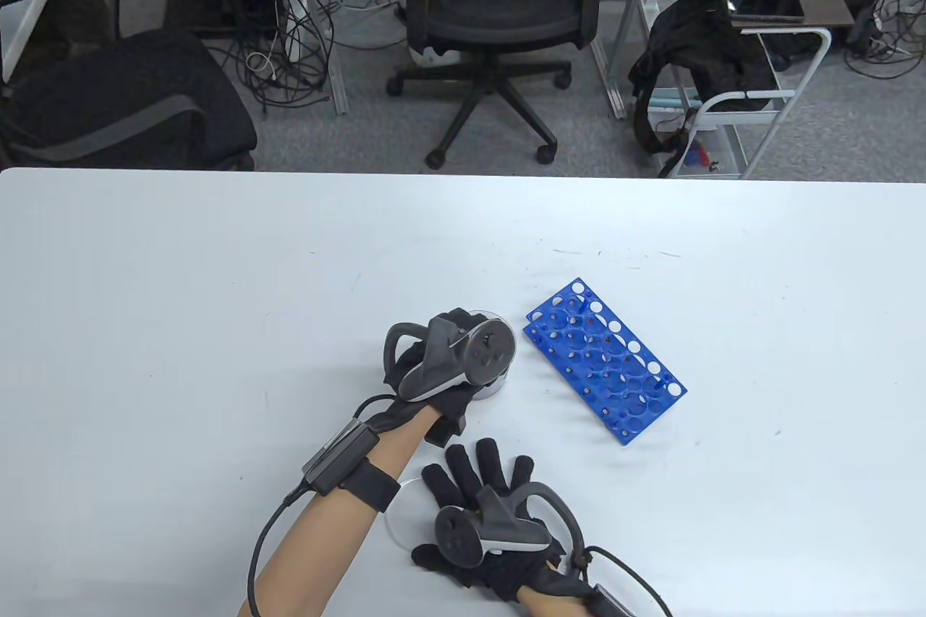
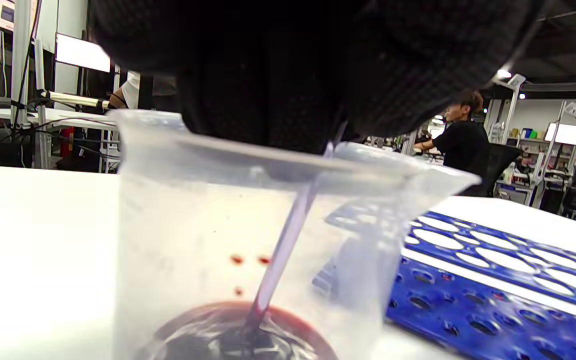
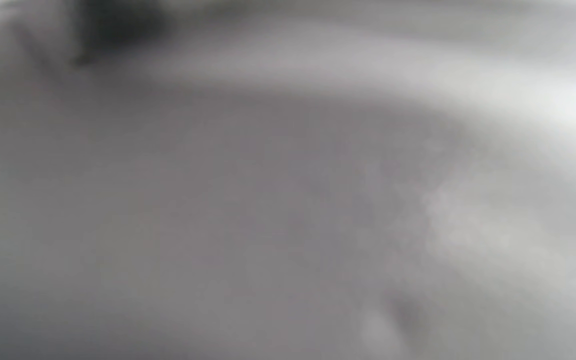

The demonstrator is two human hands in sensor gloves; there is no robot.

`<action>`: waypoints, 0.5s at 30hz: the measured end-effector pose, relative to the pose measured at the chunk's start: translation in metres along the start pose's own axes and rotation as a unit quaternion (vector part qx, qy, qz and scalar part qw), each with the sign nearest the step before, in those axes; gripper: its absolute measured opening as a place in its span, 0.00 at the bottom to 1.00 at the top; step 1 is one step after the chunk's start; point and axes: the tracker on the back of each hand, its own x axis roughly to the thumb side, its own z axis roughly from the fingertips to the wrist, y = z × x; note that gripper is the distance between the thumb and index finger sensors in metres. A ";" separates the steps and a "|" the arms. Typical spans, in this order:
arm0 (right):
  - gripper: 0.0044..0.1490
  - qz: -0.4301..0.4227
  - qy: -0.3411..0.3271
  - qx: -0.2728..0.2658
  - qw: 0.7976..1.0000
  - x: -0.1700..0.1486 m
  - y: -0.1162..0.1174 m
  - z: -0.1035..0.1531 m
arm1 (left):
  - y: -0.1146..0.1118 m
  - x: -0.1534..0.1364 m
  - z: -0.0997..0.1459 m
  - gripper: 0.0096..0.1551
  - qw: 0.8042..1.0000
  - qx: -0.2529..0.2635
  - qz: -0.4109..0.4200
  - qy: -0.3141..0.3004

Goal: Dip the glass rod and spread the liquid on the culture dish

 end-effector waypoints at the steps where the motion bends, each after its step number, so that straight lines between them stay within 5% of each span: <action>1: 0.64 0.000 0.000 0.000 1.000 0.000 0.000 0.000 | 0.002 0.000 0.001 0.16 1.000 0.009 0.007 0.003; 10: 0.64 0.000 0.000 0.000 1.000 0.000 0.000 -0.001 | 0.002 0.000 0.001 0.16 1.000 0.005 -0.002 0.000; 15: 0.65 0.000 0.000 0.000 1.000 0.000 0.001 -0.001 | 0.033 -0.005 0.016 0.16 0.998 0.059 0.010 0.001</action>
